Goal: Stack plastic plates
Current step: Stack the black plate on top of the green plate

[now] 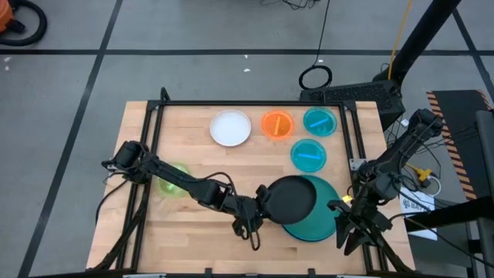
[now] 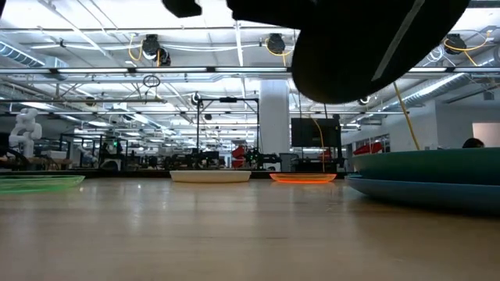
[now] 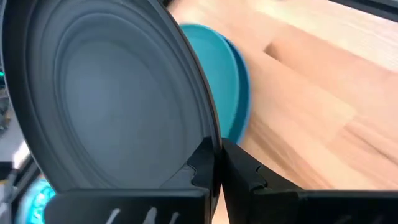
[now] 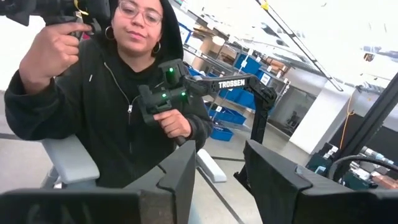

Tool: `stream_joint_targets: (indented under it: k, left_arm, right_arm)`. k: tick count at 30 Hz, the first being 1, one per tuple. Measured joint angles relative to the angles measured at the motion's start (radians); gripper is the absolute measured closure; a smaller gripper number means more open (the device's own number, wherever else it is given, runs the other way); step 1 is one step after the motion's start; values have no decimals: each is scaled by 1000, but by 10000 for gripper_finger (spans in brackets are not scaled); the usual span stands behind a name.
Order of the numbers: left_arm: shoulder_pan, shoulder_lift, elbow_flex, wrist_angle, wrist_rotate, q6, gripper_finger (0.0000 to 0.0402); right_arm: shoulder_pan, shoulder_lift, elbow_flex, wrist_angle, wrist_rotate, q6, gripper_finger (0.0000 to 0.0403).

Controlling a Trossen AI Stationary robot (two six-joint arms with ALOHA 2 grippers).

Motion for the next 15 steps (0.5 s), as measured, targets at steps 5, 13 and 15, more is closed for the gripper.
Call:
stream_joint_targets:
  k: [5, 13, 15]
  left_arm:
    - [-2, 15, 9, 58, 25, 11, 385]
    - [9, 218, 317, -240, 21, 34, 385]
    - [22, 252, 390, -309, 19, 26, 385]
  right_arm:
    - [0, -1, 0, -3, 0, -14, 271]
    - [0, -3, 0, -16, 5, -13, 271]
    - [0, -2, 0, -20, 6, -5, 271]
